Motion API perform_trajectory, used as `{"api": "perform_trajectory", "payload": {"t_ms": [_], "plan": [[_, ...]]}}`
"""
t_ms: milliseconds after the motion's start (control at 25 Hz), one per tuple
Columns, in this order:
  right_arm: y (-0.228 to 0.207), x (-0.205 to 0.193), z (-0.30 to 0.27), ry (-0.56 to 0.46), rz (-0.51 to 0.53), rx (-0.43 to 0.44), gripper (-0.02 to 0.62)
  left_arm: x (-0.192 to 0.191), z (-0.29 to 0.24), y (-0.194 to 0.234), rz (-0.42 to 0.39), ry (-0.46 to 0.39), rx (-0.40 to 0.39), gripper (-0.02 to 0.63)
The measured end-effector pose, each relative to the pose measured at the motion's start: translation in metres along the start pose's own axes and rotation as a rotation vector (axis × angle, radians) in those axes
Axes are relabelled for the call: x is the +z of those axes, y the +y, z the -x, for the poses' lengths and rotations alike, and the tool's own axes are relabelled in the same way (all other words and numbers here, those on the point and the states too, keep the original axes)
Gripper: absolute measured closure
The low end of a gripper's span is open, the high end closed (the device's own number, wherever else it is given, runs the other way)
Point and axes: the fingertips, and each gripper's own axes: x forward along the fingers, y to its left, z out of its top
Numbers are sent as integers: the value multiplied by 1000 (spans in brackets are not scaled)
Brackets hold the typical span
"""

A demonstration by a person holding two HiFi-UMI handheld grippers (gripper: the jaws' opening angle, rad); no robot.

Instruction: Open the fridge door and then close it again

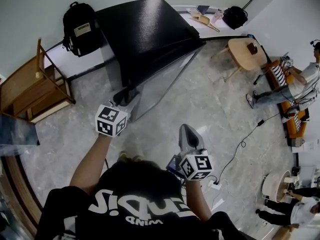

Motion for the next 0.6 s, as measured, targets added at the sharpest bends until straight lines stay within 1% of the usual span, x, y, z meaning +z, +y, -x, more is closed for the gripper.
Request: {"api": "perform_trajectory", "payload": {"t_ms": [200,440,600], "plan": [[-5,0,15,-22,-4,-17,597,-9,4,-36,3,-5,-14,423],[-19,-8,44,-33,-26,-72,597,-13,7,-57,16,7,-35,426],[-25,-8,57,-41,-31,-93,597,-15,8,-73,18,13,-53,430]]}}
